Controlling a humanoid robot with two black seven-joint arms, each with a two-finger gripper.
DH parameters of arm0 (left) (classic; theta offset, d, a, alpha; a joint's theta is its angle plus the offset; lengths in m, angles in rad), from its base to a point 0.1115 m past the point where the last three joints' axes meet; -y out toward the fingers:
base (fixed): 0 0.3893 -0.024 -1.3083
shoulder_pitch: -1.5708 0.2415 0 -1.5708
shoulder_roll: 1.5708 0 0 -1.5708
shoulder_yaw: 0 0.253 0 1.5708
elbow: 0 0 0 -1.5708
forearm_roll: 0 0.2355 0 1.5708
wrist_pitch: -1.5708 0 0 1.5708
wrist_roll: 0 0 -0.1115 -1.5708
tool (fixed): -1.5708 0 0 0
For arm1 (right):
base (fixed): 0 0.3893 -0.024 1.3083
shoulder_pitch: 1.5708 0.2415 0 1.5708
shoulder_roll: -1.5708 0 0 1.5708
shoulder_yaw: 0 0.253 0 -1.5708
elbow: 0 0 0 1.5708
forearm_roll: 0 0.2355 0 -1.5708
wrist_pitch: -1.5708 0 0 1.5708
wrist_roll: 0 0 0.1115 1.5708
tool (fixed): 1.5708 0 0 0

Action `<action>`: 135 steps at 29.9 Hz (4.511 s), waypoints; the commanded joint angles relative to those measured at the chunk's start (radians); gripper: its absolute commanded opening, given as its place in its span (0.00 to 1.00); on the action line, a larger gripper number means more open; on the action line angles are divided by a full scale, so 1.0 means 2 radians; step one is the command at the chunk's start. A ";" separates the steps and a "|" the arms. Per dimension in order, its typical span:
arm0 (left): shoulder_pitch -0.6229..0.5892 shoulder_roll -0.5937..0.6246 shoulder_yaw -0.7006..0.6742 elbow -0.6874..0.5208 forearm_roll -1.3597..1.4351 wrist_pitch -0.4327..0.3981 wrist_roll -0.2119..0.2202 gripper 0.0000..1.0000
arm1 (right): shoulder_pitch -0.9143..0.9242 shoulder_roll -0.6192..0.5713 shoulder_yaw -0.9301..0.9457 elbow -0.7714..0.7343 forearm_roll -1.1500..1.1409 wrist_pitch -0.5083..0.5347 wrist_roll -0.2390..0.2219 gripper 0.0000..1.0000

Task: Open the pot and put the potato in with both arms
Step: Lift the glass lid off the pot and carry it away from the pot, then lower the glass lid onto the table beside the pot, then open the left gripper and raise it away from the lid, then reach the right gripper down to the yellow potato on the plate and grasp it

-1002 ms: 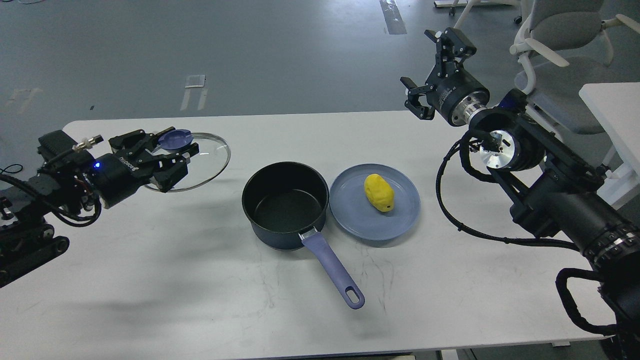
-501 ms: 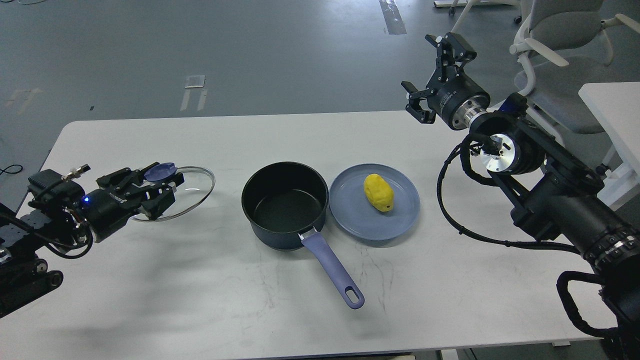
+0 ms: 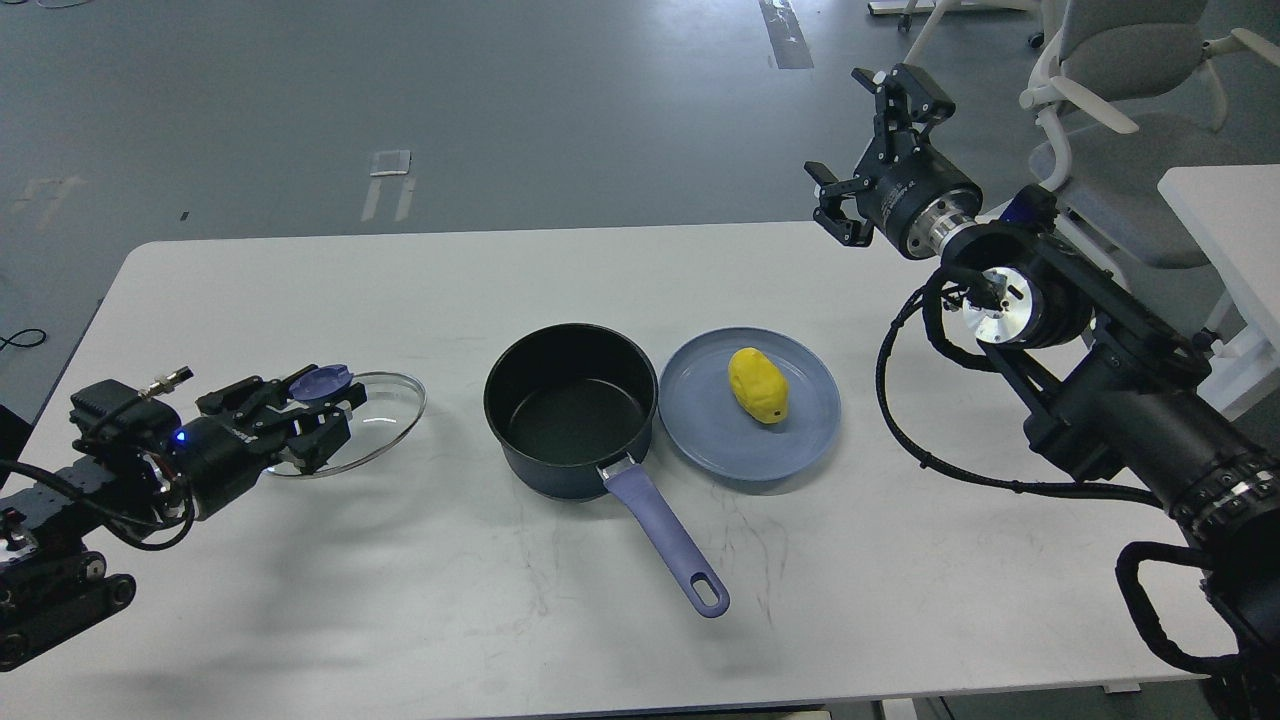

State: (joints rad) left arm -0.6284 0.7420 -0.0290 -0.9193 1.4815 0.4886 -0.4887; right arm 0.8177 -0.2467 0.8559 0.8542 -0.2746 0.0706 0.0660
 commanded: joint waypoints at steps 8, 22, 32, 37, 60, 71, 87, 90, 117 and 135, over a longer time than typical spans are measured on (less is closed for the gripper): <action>0.000 -0.041 0.005 0.060 0.002 0.000 0.000 0.33 | -0.003 0.000 0.001 0.002 0.000 0.000 0.000 1.00; 0.001 -0.066 0.005 0.099 0.002 0.000 0.000 0.53 | -0.004 0.000 0.000 0.001 0.000 0.000 0.000 1.00; 0.002 -0.066 0.006 0.098 0.002 0.000 0.000 0.80 | -0.004 0.000 0.001 0.002 0.000 0.000 0.000 1.00; 0.002 -0.067 0.006 0.093 0.001 0.000 0.000 0.98 | -0.004 -0.001 0.001 0.002 0.000 0.000 0.000 1.00; -0.070 -0.040 -0.002 0.062 -0.129 0.000 0.000 0.98 | -0.003 -0.009 0.002 0.002 0.001 0.000 0.000 1.00; -0.201 -0.026 -0.004 0.055 -0.379 -0.021 0.000 0.98 | 0.001 -0.016 0.001 0.005 0.000 0.001 0.000 1.00; -0.244 -0.070 -0.084 0.063 -0.518 -0.340 0.000 0.98 | 0.006 -0.072 -0.053 0.063 -0.081 0.005 0.003 1.00; -0.244 -0.073 -0.087 0.058 -0.518 -0.351 0.000 0.98 | 0.008 -0.091 -0.069 0.075 -0.127 0.006 0.009 1.00; -0.185 -0.077 -0.109 0.054 -0.754 -0.385 0.089 0.98 | 0.068 -0.100 -0.393 0.041 -0.549 -0.044 0.116 0.99; -0.177 -0.065 -0.115 0.048 -0.752 -0.382 0.083 0.98 | 0.054 -0.038 -0.431 -0.026 -0.549 -0.044 0.110 0.85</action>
State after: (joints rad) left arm -0.9835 0.6132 -0.2594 -0.8237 -0.0223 -0.2775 -0.3234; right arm 0.9338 -0.3242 -0.0039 0.8187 -1.3728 -0.0170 0.2868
